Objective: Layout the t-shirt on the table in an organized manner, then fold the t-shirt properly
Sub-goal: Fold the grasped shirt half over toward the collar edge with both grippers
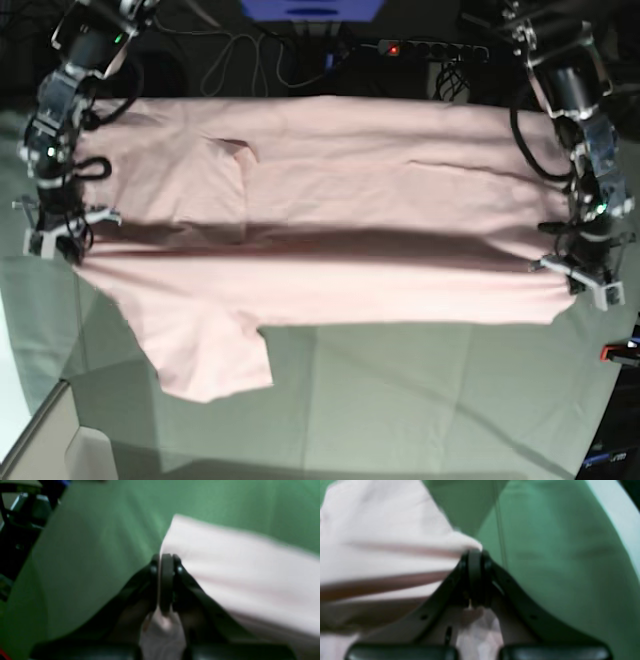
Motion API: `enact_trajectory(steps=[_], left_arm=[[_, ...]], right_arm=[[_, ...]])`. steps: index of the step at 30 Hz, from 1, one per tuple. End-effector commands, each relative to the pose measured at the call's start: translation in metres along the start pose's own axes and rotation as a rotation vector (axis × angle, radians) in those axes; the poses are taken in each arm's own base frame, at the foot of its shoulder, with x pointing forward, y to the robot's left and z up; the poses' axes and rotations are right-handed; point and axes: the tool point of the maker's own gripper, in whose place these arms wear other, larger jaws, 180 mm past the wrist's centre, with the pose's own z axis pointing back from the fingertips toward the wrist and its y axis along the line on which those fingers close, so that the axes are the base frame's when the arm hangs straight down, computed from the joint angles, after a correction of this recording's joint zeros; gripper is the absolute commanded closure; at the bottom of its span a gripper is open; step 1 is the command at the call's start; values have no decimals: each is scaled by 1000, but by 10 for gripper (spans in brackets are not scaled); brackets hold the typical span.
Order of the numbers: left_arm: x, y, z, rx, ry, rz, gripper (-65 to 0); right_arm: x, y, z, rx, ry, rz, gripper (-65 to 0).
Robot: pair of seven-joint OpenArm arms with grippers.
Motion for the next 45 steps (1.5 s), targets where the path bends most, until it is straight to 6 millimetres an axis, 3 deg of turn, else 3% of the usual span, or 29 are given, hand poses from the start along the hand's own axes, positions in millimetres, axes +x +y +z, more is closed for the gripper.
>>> enact_trajectory(steps=[1,5,10,20,28,32,36,40,42,45], left_arm=[[22,7,4,7,-70,5,0],[0,12,18,-3,-41,36,0],[-23,15,27,-7,0,61,0],[-24,20,32,-17,-8,103,0],[-23,22,32,-14,-7,98,-6],[-35,21,32,-18,62,98,-105],[-33,20,38,-21,135,86,-233],[-13,42,49,46,79,153,-254],[0,57,57,91,31,193,-282],[20,59,55,98,-17,199,-343]], right_arm=[[30,0,2,12,-102,-7,0],[22,10,20,32,-103,-27,0],[-6,12,32,52,-38,-31,0],[-19,-19,58,-9,-49,-114,0],[-33,-11,62,17,-3,-101,0],[-36,-4,61,42,10,-94,-2],[-43,-5,68,41,31,-86,-140],[-29,-11,69,30,-6,-66,-285],[-18,-18,72,12,-32,-50,-327],[-3,-30,74,-28,-69,-40,-340]])
